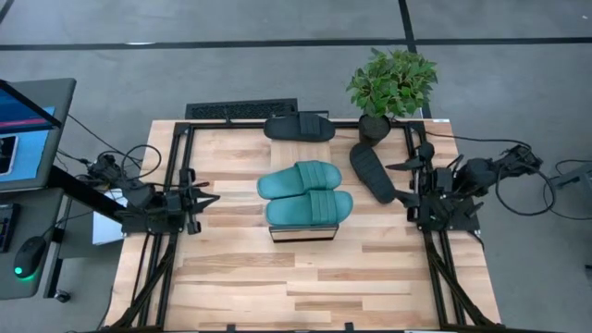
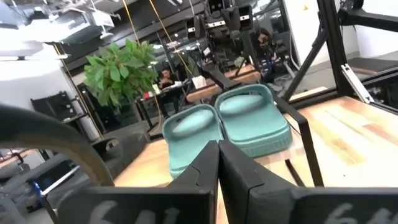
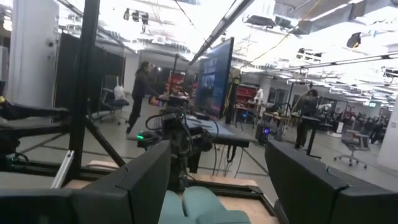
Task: Pick and place slides into the shelf
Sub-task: Put the black slipper on the shelf
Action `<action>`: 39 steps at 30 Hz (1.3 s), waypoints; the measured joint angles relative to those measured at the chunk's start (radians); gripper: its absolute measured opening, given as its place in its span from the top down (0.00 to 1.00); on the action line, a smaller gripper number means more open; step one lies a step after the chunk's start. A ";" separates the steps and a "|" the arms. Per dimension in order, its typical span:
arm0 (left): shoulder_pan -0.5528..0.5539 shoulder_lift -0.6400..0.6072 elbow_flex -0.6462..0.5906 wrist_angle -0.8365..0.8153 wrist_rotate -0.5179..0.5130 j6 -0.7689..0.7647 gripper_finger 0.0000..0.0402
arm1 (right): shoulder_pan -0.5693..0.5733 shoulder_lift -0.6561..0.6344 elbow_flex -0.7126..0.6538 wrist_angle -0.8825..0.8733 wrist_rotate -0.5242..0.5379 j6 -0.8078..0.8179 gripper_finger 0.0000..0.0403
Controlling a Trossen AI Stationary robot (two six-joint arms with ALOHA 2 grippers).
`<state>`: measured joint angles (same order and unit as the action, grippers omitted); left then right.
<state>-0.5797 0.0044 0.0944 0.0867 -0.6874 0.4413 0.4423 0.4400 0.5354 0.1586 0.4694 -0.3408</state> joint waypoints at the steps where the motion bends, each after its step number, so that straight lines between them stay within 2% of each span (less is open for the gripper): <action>1: 0.000 0.000 0.000 -0.001 0.000 -0.009 1.00 | 0.000 0.001 0.000 -0.001 0.000 -0.003 0.37; 7: 0.000 0.000 0.001 0.064 -0.036 -0.042 1.00 | 0.000 0.055 0.000 0.041 0.001 -0.048 0.37; 12: 0.000 0.000 0.001 0.062 -0.036 -0.039 1.00 | 0.000 0.117 0.000 0.102 0.022 -0.173 0.37; 15: 0.000 0.000 0.001 0.062 -0.036 -0.036 1.00 | -0.005 0.164 0.000 0.174 0.165 -0.235 0.37; 21: 0.000 0.000 0.001 0.062 -0.060 -0.016 1.00 | -0.050 0.238 0.053 0.211 0.657 -0.305 0.42; 27: 0.000 0.000 0.001 0.070 -0.059 0.069 1.00 | -0.030 0.288 0.098 0.190 0.921 -0.313 0.63; 30: 0.000 0.000 0.001 0.069 -0.010 0.117 1.00 | 0.011 0.309 0.115 0.190 1.076 -0.344 0.76; 35: 0.000 0.000 -0.001 0.054 0.071 0.282 1.00 | 0.098 0.319 0.121 0.221 1.101 -0.344 0.97; 39: -0.001 0.001 -0.002 0.147 0.068 0.334 1.00 | 0.139 0.319 0.121 0.221 1.102 -0.341 0.97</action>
<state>-0.5804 0.0051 0.0929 0.2334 -0.6197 0.7755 0.5817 0.7592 0.6559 0.3796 1.5711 -0.6818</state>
